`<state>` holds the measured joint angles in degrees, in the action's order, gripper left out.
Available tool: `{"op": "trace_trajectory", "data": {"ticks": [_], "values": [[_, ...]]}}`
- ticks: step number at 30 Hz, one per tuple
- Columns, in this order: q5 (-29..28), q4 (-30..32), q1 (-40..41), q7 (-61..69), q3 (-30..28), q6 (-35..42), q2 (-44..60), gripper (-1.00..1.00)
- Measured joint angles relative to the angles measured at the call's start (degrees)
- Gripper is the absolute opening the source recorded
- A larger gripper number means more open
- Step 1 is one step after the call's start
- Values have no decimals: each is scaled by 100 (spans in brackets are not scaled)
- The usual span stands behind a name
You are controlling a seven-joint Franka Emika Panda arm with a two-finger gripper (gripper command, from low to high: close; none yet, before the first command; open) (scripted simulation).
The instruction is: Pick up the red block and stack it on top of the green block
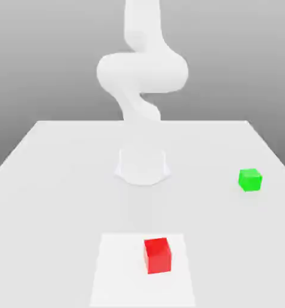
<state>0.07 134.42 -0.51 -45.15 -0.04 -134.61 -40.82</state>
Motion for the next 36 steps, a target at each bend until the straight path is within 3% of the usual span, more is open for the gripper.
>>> {"op": "trace_trajectory", "data": {"ticks": [19, 26, 27, 33, 36], "values": [[5, 2071, -314, 512, 81, -2259, 4004, 0], [-63, 2057, -348, 501, 49, -3414, 5456, 0], [-66, 2039, -352, 498, 44, -3522, 5583, -100], [-85, 2030, -346, 481, 47, -3575, 5646, -100], [-73, 2087, -330, 491, 67, -3246, 5262, -100]]}}
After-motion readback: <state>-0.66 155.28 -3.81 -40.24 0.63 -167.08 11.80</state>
